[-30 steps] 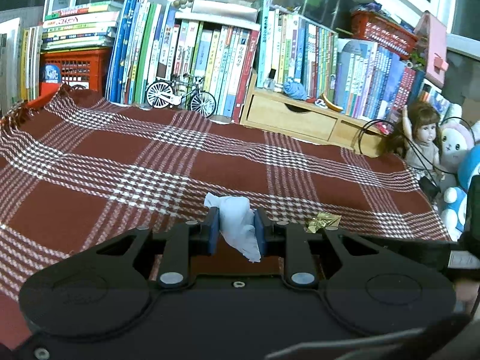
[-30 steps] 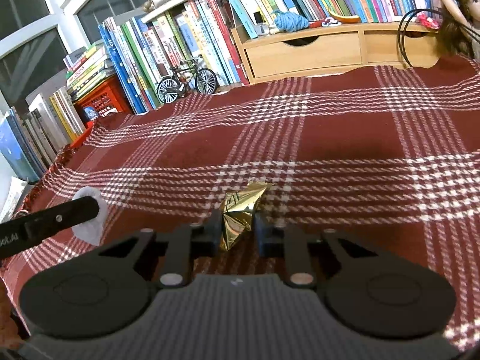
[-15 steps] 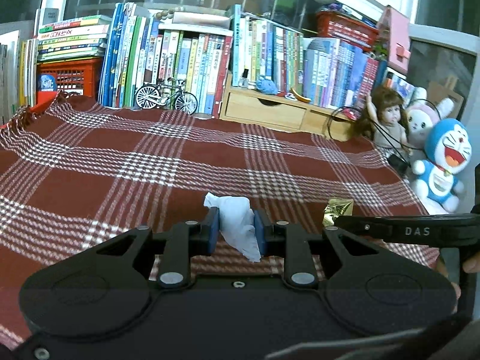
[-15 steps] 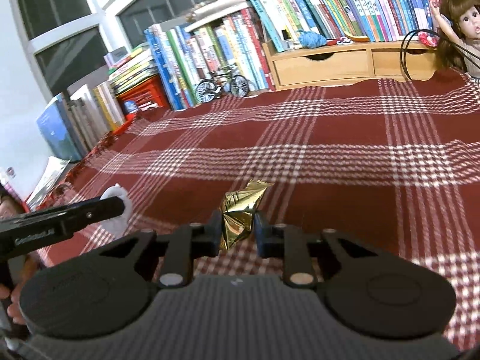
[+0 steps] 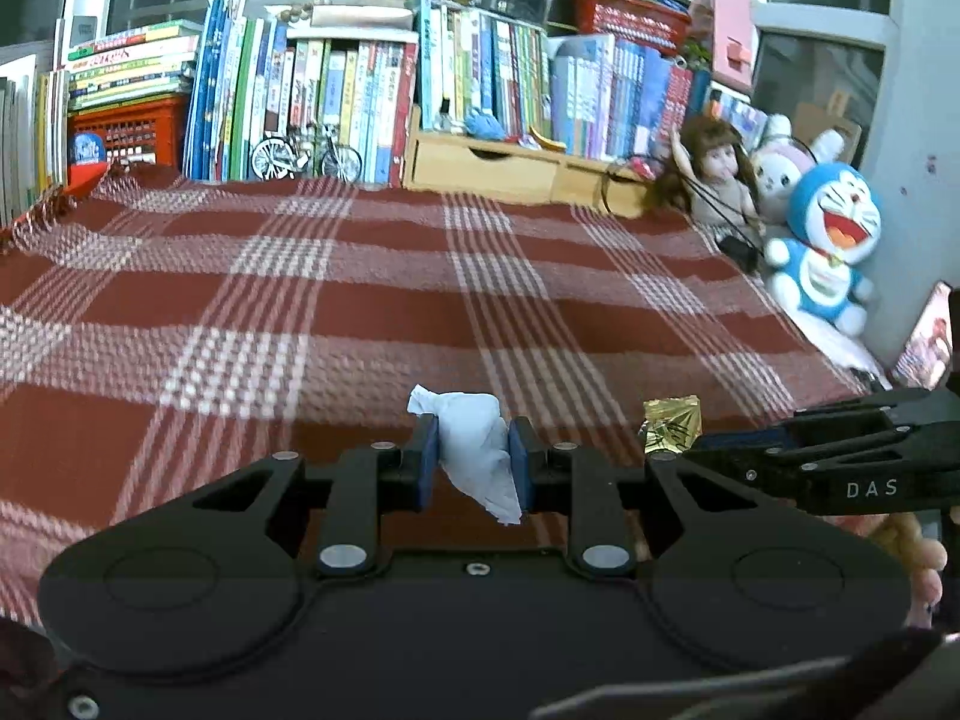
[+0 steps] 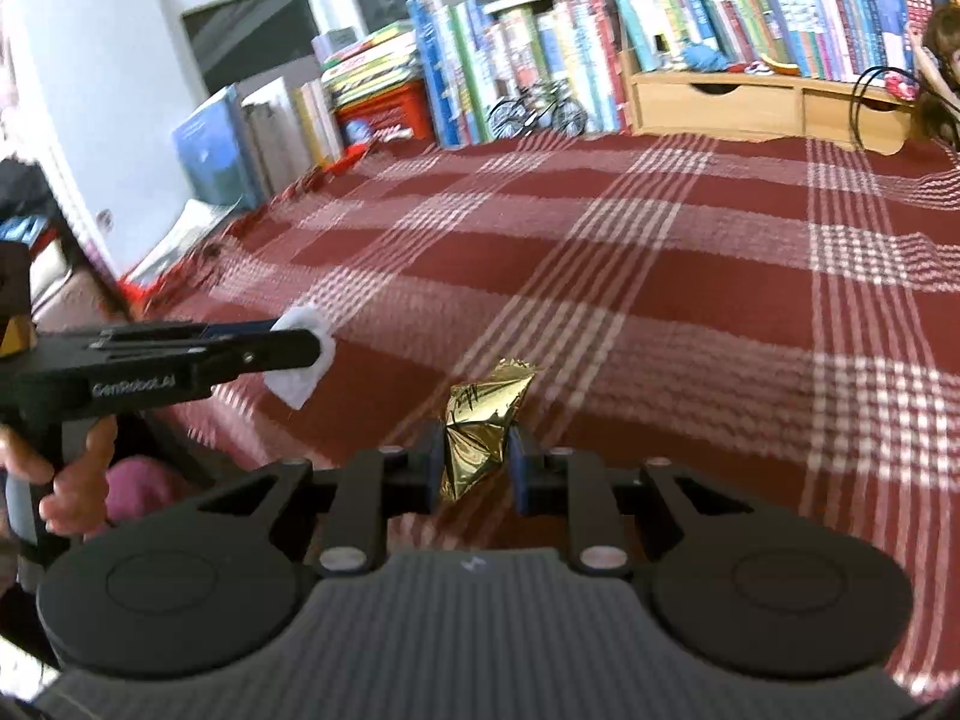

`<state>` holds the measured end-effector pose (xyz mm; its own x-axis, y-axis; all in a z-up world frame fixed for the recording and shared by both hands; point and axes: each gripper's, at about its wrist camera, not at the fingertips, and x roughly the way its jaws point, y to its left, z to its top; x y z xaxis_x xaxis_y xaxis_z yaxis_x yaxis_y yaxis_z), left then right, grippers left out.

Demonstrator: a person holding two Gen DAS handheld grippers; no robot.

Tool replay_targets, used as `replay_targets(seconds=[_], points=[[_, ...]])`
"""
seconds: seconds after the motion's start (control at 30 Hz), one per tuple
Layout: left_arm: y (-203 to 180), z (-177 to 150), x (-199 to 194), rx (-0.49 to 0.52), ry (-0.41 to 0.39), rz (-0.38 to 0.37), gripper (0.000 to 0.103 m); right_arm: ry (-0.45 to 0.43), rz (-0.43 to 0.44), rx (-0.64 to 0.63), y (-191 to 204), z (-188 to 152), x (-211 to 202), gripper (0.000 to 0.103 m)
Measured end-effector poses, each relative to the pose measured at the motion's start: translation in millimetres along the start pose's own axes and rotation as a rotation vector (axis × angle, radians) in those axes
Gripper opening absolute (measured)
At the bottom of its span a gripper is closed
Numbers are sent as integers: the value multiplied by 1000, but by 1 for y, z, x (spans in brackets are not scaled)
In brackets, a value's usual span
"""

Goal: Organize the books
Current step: 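Lift the tissue and gold foil and carry them down to the bin, then open both tools to drop the tissue and gold foil into the bin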

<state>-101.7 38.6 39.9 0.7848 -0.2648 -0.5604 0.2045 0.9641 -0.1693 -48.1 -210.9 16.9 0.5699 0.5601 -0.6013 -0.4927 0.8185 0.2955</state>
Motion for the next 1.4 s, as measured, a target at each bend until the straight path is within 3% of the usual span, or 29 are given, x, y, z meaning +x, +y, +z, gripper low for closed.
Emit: replay_targets(seconds=[0.37, 0.73, 1.07, 1.4], points=[[-21, -61, -24, 24, 111, -31, 24, 79, 77, -31, 27, -56, -10, 27], [-31, -121, -7, 33, 302, 31, 24, 164, 41, -54, 38, -103, 0, 28], [-30, -150, 16, 44, 426, 100, 25, 236, 8, -67, 42, -133, 12, 29], [-26, -162, 27, 33, 488, 120, 29, 276, -15, -85, 46, -148, 19, 34]])
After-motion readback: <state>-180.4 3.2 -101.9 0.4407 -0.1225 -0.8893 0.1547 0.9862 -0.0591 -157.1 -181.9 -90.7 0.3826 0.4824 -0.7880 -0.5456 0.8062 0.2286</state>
